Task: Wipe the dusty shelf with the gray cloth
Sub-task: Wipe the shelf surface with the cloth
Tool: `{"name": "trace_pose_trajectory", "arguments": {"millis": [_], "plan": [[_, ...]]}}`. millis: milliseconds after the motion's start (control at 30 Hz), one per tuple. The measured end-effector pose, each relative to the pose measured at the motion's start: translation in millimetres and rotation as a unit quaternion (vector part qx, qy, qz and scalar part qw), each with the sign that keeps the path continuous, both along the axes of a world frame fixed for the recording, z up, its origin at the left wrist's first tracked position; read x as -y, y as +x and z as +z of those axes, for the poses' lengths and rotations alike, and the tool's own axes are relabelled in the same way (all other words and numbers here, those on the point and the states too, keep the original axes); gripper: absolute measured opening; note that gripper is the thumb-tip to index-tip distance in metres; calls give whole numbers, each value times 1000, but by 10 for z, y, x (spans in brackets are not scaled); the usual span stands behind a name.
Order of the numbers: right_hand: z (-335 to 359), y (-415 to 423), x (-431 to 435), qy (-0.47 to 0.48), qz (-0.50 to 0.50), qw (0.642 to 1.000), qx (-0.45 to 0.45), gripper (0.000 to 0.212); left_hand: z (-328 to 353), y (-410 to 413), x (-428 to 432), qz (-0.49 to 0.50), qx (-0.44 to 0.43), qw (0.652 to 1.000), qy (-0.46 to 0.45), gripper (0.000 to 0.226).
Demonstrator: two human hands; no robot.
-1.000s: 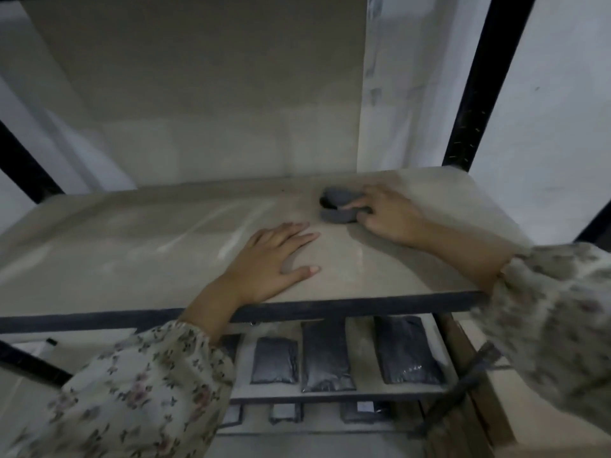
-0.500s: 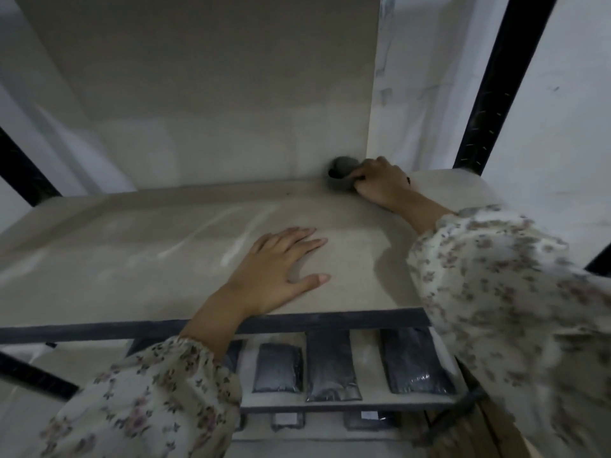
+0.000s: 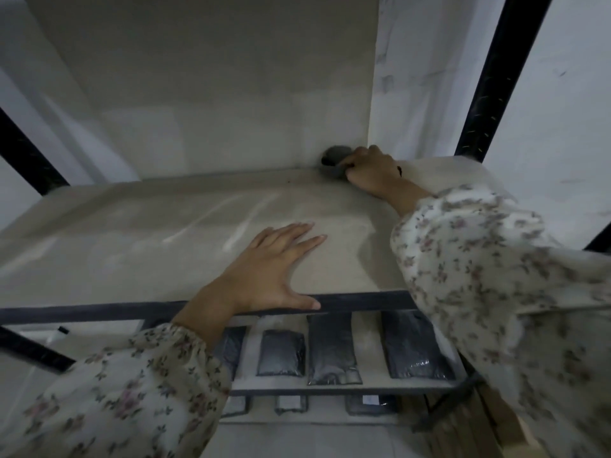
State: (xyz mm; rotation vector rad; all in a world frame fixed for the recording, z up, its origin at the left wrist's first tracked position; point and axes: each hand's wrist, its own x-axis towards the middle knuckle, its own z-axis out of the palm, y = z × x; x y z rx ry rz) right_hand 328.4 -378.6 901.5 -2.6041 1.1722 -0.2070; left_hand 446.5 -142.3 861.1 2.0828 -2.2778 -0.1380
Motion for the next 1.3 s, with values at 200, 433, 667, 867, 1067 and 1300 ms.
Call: {"name": "trace_pose_trajectory", "arguments": {"millis": [200, 433, 667, 867, 1067, 1300], "plan": [[-58, -226, -406, 93, 157, 979, 92, 37, 16, -18, -24, 9, -9, 1000, 2, 105], [323, -13, 19, 123, 77, 982, 119, 38, 9, 2, 1, 9, -12, 1000, -11, 103], [-155, 146, 51, 2, 102, 992, 73, 39, -12, -11, -23, 10, -25, 1000, -11, 103], [-135, -488, -536, 88, 219, 964, 120, 40, -20, -27, -52, 16, -14, 1000, -14, 107], [184, -444, -417, 187, 140, 957, 169, 42, 10, -14, 1, 13, -34, 999, -25, 105], [-141, -125, -196, 18, 96, 992, 85, 46, -14, -9, -30, 21, -41, 999, -23, 111]]}}
